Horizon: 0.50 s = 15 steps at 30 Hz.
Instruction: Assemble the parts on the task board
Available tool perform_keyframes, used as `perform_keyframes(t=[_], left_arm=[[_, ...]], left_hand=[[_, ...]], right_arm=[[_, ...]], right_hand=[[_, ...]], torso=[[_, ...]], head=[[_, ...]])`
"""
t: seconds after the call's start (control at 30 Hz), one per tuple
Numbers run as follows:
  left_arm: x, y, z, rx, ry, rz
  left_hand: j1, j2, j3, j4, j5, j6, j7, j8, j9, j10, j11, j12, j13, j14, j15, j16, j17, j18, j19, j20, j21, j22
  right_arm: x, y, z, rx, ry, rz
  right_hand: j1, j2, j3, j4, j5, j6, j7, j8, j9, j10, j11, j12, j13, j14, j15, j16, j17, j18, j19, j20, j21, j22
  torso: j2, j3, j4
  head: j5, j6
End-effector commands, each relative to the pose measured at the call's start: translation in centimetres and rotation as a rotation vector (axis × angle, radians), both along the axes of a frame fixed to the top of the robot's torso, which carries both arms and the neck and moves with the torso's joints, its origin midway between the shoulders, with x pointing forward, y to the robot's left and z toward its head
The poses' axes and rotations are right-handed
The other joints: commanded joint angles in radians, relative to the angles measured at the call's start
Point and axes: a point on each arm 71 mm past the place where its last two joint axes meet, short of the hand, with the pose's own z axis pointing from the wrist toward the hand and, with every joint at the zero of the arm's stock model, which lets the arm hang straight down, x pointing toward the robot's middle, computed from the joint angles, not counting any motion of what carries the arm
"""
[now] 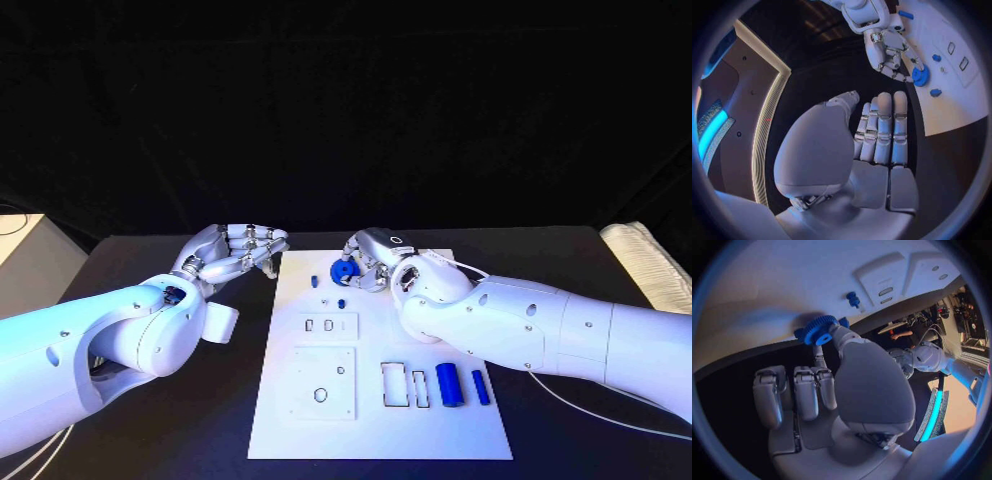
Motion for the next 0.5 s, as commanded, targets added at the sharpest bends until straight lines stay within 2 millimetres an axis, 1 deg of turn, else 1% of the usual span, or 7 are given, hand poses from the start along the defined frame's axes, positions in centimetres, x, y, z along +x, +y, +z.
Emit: perform_keyframes(t=[0.03, 0.2, 0.27, 0.5], left_arm=[[-0.06, -0.21, 0.11, -0.008, -0.001, -0.018], [-0.06, -0.19, 0.11, -0.008, 0.000, -0.017], [-0.06, -0.19, 0.11, -0.008, 0.000, -0.017], [-0.02, -0.22, 0.09, -0.008, 0.000, -0.017]], left_hand=[[0.003, 0.003, 0.006, 0.000, -0.005, -0.007, -0.001, -0.004, 0.003, -0.005, 0.000, -0.003, 0.001, -0.008, -0.002, 0.007, 0.001, 0.014, -0.009, 0.003, 0.009, 0.003], [0.003, 0.003, 0.006, 0.000, -0.005, -0.007, -0.001, -0.004, 0.003, -0.005, 0.000, -0.003, 0.001, -0.008, -0.002, 0.007, 0.001, 0.014, -0.009, 0.003, 0.009, 0.003], [0.003, 0.003, 0.006, 0.000, -0.005, -0.007, -0.001, -0.004, 0.003, -0.005, 0.000, -0.003, 0.001, -0.008, -0.002, 0.007, 0.001, 0.014, -0.009, 0.003, 0.009, 0.003], [0.003, 0.003, 0.006, 0.000, -0.005, -0.007, -0.001, -0.004, 0.003, -0.005, 0.000, -0.003, 0.001, -0.008, -0.002, 0.007, 0.001, 0.014, -0.009, 0.003, 0.009, 0.003]], right_arm=[[-0.22, -0.03, -0.67, -0.015, 0.011, 0.000], [-0.21, -0.08, -0.65, -0.013, 0.009, -0.002], [-0.20, -0.09, -0.65, -0.013, 0.009, -0.002], [-0.20, -0.13, -0.70, -0.016, 0.015, 0.000]], right_hand=[[-0.003, 0.003, 0.007, 0.000, 0.001, 0.004, 0.000, 0.002, 0.001, 0.103, -0.002, 0.002, 0.263, 0.104, -0.003, 0.004, 0.263, -0.007, 0.108, -0.004, 0.002, 0.263], [-0.002, 0.002, 0.009, -0.001, 0.001, 0.005, -0.001, 0.003, 0.001, 0.103, -0.002, 0.002, 0.263, 0.104, -0.003, 0.004, 0.263, -0.007, 0.108, -0.004, 0.002, 0.263], [-0.007, -0.003, 0.008, -0.001, 0.000, -0.001, 0.002, -0.001, -0.001, 0.103, -0.001, 0.002, 0.263, 0.104, -0.003, 0.004, 0.263, -0.007, 0.108, -0.004, 0.002, 0.263], [-0.012, -0.007, 0.007, 0.000, -0.001, -0.006, 0.003, -0.004, -0.002, 0.103, 0.000, 0.002, 0.263, 0.104, -0.002, 0.004, 0.263, -0.007, 0.108, -0.004, 0.002, 0.263]], torso=[[0.000, 0.0003, 0.0003], [0.000, -0.0001, 0.0001], [0.000, -0.0001, -0.0002], [0.000, -0.0004, 0.0000]], head=[[0.000, 0.001], [0.000, 0.001], [0.001, 0.001], [-0.001, 0.000]])
